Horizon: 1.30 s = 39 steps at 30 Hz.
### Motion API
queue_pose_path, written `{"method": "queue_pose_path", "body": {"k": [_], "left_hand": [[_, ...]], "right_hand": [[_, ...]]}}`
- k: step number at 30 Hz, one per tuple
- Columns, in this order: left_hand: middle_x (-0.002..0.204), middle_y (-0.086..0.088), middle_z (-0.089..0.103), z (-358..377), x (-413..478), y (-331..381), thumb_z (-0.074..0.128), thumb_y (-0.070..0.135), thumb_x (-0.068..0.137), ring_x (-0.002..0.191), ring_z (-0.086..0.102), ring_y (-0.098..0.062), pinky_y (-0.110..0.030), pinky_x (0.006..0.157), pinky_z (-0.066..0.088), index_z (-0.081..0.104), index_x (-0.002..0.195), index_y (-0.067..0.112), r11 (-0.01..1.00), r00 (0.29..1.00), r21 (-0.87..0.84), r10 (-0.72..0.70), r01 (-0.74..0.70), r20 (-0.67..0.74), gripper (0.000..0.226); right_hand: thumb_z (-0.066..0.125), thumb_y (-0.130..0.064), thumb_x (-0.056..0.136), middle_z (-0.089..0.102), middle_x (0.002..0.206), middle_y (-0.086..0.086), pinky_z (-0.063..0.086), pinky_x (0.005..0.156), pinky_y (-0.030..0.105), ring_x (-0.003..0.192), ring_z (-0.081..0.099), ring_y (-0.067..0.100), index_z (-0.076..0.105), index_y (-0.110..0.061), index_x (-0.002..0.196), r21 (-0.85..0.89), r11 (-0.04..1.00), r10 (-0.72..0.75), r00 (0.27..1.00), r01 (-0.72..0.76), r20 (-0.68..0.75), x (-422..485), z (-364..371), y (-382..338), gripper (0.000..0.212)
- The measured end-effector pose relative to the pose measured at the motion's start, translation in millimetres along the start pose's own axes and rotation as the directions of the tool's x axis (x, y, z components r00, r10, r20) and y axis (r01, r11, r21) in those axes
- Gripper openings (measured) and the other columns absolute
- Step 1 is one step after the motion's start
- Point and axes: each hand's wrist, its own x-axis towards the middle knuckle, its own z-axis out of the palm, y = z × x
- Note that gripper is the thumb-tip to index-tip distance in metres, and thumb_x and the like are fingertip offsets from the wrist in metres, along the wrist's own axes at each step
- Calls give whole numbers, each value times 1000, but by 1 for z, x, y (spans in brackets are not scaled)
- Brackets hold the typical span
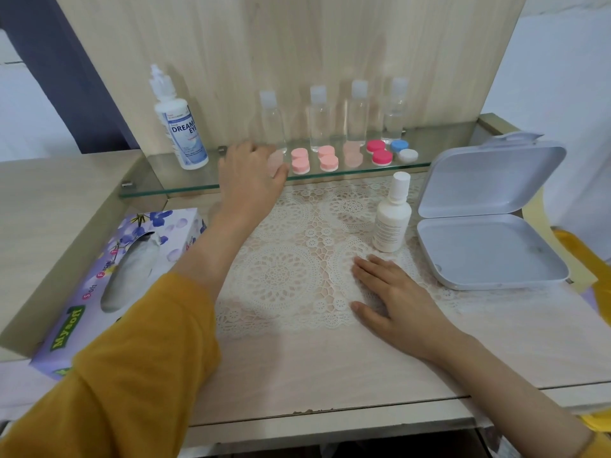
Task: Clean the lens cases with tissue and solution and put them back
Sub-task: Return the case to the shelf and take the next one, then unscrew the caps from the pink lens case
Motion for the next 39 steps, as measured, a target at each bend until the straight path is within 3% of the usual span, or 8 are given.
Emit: {"method": "queue_pose_path", "body": {"k": [6,12,20,28,34,39], "left_hand": [[117,-4,58,2,10,10,49,38,91,114,40,-24,-37,87,27,56,124,25,972,974,112,192,-206,122,36],[111,-5,61,9,13,14,45,36,93,111,42,-24,-38,91,24,57,122,25,956,956,129,242,-264,165,33],[110,-5,61,12,9,13,49,33,93,109,42,-24,-33,87,21,59,121,23,958,957,77,267,-277,116,31],[99,-8,64,10,0,11,55,23,90,100,47,-29,-30,77,18,66,110,17,945,945,21,328,-327,-21,24],[86,-6,66,-1,-16,15,61,19,83,87,53,-30,-33,72,26,70,100,16,944,936,-35,321,-329,-143,19],[90,-4,66,-8,-61,19,60,23,83,87,51,-24,-33,74,29,69,104,16,946,957,-164,264,-281,-118,24]], "right_hand": [[21,-61,78,32,148,-5,9,112,22,140,20,12,38,-15,140,5,1000,1,1000,-1,3,0,-1,-1,79],[20,-62,78,31,148,-6,9,112,23,140,19,12,37,-16,140,6,1000,2,1000,-3,6,0,-1,0,79],[22,-60,78,32,148,-4,9,113,24,140,20,13,38,-14,139,9,1000,0,1000,0,5,0,0,1,78],[19,-62,77,29,149,-6,8,113,23,140,17,11,36,-16,141,4,1000,10,1000,-11,19,0,-1,0,81],[17,-63,76,28,150,-6,7,112,22,140,17,11,35,-16,141,-9,1000,13,999,-13,33,1,-2,-1,82],[16,-63,75,29,150,-6,7,112,22,140,18,11,35,-16,141,-13,1000,20,999,-19,40,0,-3,-1,83]]}}
